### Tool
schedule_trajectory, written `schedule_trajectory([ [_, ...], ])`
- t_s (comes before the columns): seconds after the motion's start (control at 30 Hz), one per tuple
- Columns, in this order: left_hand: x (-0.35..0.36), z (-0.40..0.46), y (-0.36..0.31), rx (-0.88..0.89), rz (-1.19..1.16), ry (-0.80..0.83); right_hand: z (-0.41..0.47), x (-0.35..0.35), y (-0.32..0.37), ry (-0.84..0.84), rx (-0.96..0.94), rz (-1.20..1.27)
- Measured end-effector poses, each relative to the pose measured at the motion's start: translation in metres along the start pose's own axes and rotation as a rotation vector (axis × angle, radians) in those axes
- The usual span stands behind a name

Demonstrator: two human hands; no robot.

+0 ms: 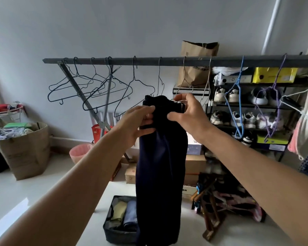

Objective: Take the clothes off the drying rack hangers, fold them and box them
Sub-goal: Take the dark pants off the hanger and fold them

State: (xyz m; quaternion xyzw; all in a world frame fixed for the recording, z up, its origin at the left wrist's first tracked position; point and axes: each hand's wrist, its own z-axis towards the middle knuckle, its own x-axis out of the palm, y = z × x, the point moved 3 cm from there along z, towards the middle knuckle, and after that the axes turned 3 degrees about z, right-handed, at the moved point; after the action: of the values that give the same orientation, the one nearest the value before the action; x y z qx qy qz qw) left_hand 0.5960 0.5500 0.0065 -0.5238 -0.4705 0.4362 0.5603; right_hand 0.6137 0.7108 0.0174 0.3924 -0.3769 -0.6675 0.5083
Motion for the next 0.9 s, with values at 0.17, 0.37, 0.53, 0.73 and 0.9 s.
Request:
schedule_trajectory([
  [0.17, -0.011, 0.006, -0.004, 0.211, 0.277, -0.102, 0.008, -0.006, 0.01, 0.086, 0.023, 0.159],
  [0.37, -0.002, 0.006, -0.04, 0.334, 0.136, 0.32, 0.007, -0.032, 0.023, 0.163, 0.024, 0.363],
  [0.53, 0.019, 0.011, -0.061, 0.437, 0.139, 0.235, -0.009, -0.039, 0.007, 0.155, 0.13, 0.324],
  [0.73, 0.012, 0.014, -0.053, 0.454, 0.123, 0.387, 0.005, -0.054, 0.045, 0.037, -0.01, 0.379],
  [0.9, -0.008, 0.011, 0.012, 0.282, 0.238, 0.498, 0.02, -0.063, 0.084, -0.137, -0.137, 0.353],
])
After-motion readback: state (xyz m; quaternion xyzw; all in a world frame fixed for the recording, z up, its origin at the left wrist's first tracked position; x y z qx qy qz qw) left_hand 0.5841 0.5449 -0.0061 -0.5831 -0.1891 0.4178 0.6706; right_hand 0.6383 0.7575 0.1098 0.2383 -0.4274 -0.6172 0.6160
